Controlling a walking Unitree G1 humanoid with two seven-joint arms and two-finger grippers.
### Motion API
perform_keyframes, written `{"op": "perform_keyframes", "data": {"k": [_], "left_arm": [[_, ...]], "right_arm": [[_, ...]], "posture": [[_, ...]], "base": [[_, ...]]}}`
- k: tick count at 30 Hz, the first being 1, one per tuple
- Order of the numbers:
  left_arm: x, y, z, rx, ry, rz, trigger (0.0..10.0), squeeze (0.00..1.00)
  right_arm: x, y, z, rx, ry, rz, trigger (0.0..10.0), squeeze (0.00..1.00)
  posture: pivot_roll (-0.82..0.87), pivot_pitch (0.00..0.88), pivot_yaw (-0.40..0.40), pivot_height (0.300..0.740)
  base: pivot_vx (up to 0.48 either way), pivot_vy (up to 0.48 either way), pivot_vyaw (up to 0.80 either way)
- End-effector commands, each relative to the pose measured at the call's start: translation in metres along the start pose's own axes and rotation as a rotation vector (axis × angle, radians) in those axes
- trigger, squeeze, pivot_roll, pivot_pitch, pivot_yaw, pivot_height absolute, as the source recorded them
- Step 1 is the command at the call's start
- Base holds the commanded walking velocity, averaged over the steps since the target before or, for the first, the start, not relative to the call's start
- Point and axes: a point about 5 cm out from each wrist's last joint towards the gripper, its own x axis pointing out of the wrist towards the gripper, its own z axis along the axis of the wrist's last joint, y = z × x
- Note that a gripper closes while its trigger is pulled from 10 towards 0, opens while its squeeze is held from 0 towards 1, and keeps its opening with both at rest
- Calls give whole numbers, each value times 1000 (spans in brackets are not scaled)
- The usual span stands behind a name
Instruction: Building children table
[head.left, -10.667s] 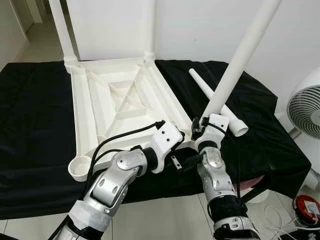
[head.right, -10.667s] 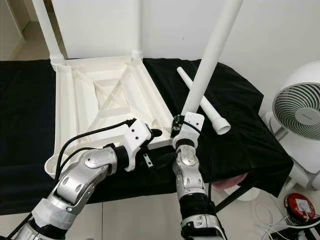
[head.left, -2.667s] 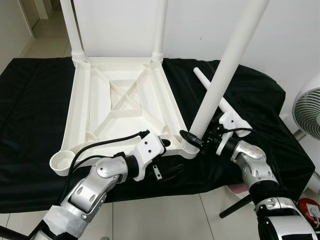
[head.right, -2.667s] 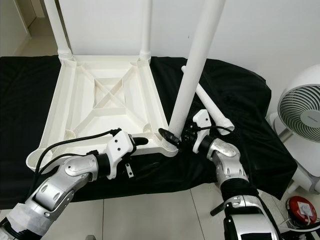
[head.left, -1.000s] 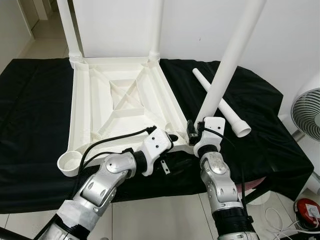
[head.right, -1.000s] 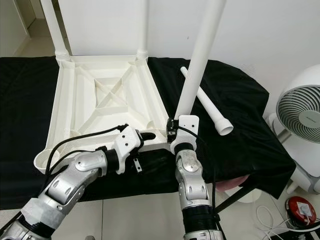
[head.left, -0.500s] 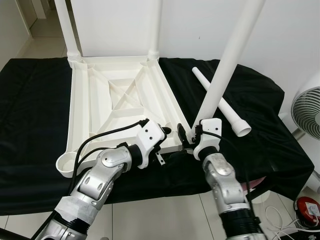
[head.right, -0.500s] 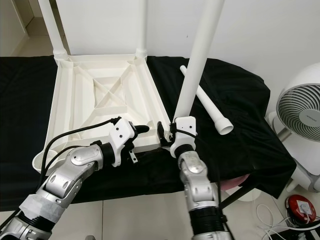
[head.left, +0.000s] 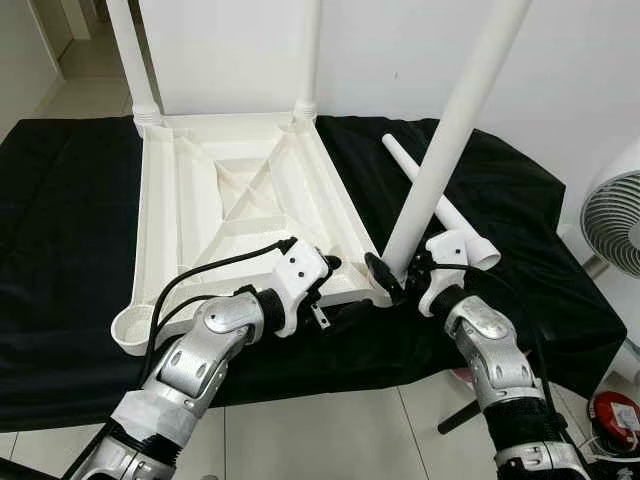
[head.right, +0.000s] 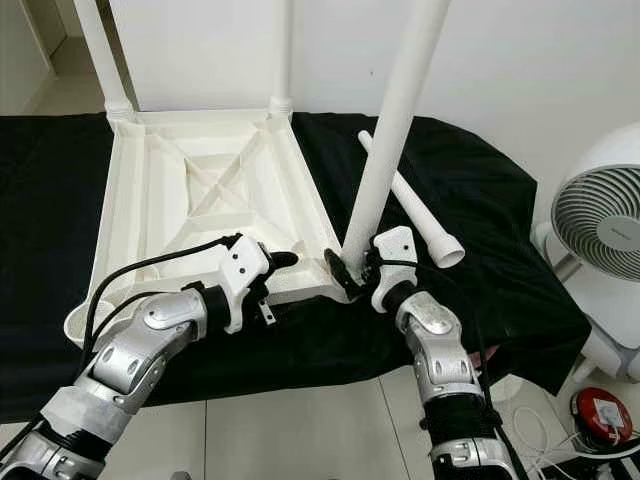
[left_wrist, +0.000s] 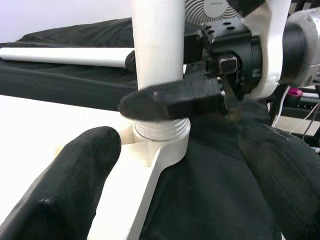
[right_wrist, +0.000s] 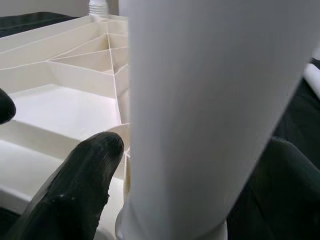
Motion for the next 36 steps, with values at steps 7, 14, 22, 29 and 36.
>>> {"op": "perform_keyframes", "data": {"k": [7,14,22,29,36], "left_arm": [[-4,-2,9,-7,-8,-98,10000,0],[-4,-4,14,-11,-35,-125,10000,0],[-2,-9,11,-19,-34,-138,10000,0],[1,-17,9,-90,-63,-126,10000,0],[0,-17,9,-101,-63,-108,10000,0]], "right_arm": [[1,-6,4,-29,4,121,0,0],[3,-15,13,-71,-28,170,0,0],[2,-15,6,-60,14,57,10000,0],[-5,-3,-17,56,94,-210,10000,0],[-5,18,-24,136,110,-375,10000,0]], "posture": [[-74,0,-43,740],[-81,0,-37,740],[-103,0,-50,740],[-109,0,-65,740],[-97,0,-71,740]], "base": [[0,0,0],[0,0,0],[0,0,0],[0,0,0],[0,0,0]]}}
